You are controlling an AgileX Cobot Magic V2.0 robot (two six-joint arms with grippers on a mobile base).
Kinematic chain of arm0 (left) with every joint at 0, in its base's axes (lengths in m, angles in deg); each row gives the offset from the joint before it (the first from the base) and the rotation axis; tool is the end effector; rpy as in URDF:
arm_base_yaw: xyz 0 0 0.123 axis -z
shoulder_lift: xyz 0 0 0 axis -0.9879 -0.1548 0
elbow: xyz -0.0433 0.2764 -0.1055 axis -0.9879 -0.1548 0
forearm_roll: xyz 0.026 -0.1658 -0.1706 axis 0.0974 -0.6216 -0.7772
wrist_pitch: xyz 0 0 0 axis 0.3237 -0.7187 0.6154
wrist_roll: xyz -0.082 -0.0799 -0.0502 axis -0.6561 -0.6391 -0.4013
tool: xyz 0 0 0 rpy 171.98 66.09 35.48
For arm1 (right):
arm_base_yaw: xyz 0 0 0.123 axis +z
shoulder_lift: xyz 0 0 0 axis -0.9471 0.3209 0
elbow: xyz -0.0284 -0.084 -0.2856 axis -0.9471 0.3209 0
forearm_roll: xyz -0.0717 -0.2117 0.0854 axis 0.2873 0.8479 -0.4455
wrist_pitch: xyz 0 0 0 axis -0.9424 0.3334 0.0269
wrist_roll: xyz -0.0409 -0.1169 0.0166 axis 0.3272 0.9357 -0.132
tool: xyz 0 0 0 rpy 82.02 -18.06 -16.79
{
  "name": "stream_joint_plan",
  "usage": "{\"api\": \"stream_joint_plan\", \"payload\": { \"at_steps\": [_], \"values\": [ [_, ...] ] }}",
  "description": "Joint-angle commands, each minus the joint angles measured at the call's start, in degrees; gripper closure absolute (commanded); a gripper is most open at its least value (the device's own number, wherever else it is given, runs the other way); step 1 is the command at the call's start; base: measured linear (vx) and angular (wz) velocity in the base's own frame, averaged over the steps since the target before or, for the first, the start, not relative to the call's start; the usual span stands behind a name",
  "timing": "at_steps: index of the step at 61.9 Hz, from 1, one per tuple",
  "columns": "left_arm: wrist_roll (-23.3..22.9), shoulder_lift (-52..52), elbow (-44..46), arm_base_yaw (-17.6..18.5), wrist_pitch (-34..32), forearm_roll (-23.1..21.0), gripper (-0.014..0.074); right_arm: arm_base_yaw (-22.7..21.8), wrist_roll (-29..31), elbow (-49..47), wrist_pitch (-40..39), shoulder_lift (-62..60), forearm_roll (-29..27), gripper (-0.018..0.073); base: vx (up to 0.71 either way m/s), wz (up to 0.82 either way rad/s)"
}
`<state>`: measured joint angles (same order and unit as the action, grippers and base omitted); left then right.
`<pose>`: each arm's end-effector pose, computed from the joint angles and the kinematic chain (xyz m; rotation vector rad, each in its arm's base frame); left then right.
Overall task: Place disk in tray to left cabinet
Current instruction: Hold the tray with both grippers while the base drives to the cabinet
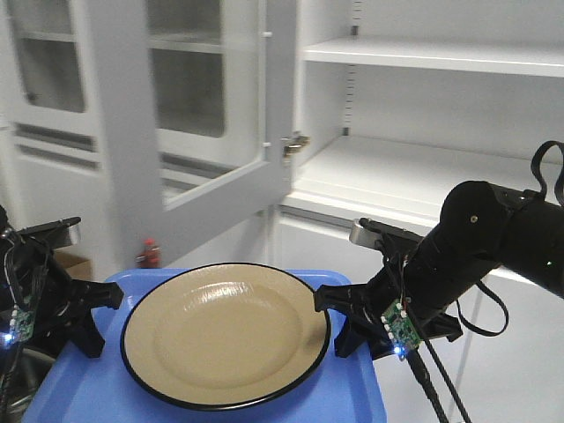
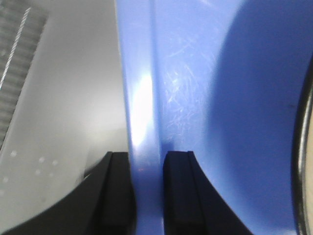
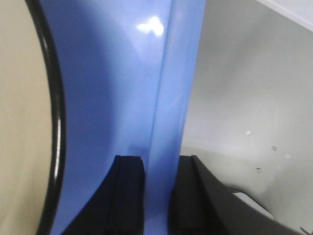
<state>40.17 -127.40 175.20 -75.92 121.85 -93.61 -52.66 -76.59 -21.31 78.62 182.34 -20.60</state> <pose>0.3529 -0.0641 0.3026 0.0941 2.8657 -0.4022 0.3569 0.1571 0.2871 -0.1443 2.7685 0.5542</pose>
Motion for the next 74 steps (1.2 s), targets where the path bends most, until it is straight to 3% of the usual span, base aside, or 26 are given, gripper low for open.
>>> {"api": "stream_joint_plan", "payload": {
  "at_steps": [1,28,74],
  "values": [
    [-0.2,3.2,2.1,-0.2,-0.4,0.4,0.0596,-0.4,0.7,-2.2,-1.3,-3.3,0.5,0.0561,0.14,-0.57],
    [-0.2,3.2,2.1,-0.2,-0.4,0.4,0.0596,-0.4,0.7,-2.2,-1.3,-3.3,0.5,0.0561,0.12,-0.42],
    [-0.2,3.2,2.1,-0.2,-0.4,0.4,0.0596,-0.4,0.7,-2.2,-0.8,-3.3,0.5,0.0561,0.16,-0.18]
  ]
}}
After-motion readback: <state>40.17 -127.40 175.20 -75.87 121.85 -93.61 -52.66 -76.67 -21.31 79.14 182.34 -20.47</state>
